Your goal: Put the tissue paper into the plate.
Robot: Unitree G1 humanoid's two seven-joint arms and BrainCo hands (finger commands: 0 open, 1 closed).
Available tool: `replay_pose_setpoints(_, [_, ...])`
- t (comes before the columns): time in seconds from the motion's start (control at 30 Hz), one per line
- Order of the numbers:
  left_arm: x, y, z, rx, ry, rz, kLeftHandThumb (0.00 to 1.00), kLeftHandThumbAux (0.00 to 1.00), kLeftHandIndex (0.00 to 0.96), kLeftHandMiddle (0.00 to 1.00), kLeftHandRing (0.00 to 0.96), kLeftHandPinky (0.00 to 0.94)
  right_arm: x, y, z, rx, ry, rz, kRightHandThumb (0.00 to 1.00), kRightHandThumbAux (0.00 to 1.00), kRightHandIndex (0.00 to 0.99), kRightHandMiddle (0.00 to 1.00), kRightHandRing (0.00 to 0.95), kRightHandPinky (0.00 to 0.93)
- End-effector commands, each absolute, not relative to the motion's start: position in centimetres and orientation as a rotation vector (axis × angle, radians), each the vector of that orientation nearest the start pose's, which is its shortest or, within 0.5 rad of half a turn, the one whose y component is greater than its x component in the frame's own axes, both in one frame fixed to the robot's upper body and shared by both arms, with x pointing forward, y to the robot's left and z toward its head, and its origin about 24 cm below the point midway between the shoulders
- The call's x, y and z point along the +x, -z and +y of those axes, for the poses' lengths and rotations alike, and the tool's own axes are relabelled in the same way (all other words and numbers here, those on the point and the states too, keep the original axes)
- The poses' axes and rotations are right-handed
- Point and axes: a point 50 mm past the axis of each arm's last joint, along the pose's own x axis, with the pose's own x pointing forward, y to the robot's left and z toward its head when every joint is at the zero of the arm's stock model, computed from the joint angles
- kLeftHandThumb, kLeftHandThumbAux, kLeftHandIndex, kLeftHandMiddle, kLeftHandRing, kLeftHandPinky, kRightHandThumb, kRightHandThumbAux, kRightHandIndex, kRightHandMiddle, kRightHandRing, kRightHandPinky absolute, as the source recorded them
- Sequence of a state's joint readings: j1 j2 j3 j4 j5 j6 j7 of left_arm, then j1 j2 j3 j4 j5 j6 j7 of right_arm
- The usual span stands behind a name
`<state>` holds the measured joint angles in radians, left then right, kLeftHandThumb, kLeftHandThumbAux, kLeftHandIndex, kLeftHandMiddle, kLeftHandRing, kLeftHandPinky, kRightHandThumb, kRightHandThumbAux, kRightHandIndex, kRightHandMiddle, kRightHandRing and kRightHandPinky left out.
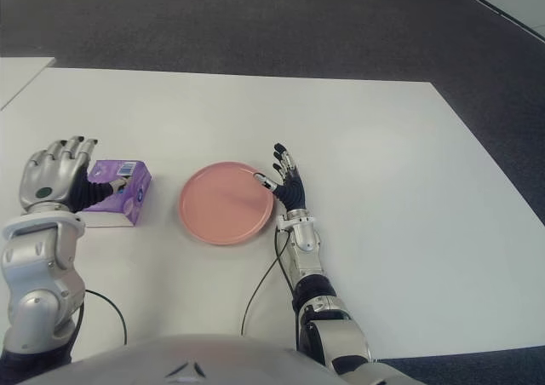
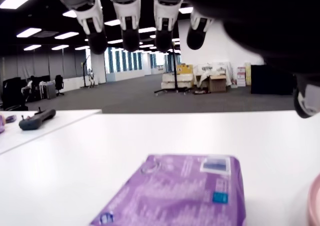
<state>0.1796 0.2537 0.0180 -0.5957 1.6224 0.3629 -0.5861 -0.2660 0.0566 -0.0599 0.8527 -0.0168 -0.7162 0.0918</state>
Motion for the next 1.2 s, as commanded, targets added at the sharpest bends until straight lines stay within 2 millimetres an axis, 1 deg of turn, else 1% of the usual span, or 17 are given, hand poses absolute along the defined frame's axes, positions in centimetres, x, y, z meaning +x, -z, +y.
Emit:
replay_pose_setpoints(0.03, [20.9, -10.6, 21.3, 1.667, -0.14, 0.47, 0.001, 0.294, 0.0, 0.0, 0.0, 0.0, 23.0, 6.0, -12.9, 0.065, -0.079, 0.082, 0.096, 0.665, 0.05, 0.018, 0.0, 0.034])
replay_pose_setpoints(0.23, [21.3, -9.5, 20.2, 1.663, -0.089, 0.495, 0.0, 0.282, 0.0, 0.0, 0.0, 0.0, 23.0, 5.9, -12.8, 0.062, -0.077, 0.074, 0.093, 0.669, 0.049, 0.018, 0.0, 0.034])
replay_pose_setpoints(0.53, [21.6, -8.2, 19.3, 1.647, -0.038, 0.515, 0.0, 0.283, 0.0, 0.0, 0.0, 0.0, 22.9, 5.9, -12.9, 0.06, -0.076, 0.066, 0.087, 0.674, 0.044, 0.014, 0.0, 0.034])
replay_pose_setpoints(0.63, [22.6, -6.2, 18.9, 1.648, 0.002, 0.54, 0.0, 0.282, 0.0, 0.0, 0.0, 0.0, 22.9, 6.0, -13.0, 0.055, -0.079, 0.073, 0.084, 0.675, 0.043, 0.013, 0.0, 0.032])
replay_pose_setpoints(0.7, [22.8, -5.4, 18.8, 1.651, 0.014, 0.554, 0.0, 0.28, 0.0, 0.0, 0.0, 0.0, 22.9, 6.0, -13.0, 0.059, -0.081, 0.077, 0.083, 0.676, 0.042, 0.012, 0.0, 0.032])
replay_pose_setpoints(0.93, [23.0, -4.1, 18.9, 1.664, 0.028, 0.582, 0.0, 0.269, 0.0, 0.0, 0.0, 0.0, 23.0, 6.0, -13.1, 0.074, -0.085, 0.076, 0.084, 0.68, 0.041, 0.012, 0.0, 0.036])
replay_pose_setpoints(1.2, [23.1, -3.6, 18.9, 1.686, 0.017, 0.584, 0.0, 0.254, 0.0, 0.0, 0.0, 0.0, 23.0, 6.1, -13.2, 0.077, -0.08, 0.08, 0.082, 0.684, 0.042, 0.015, 0.0, 0.037])
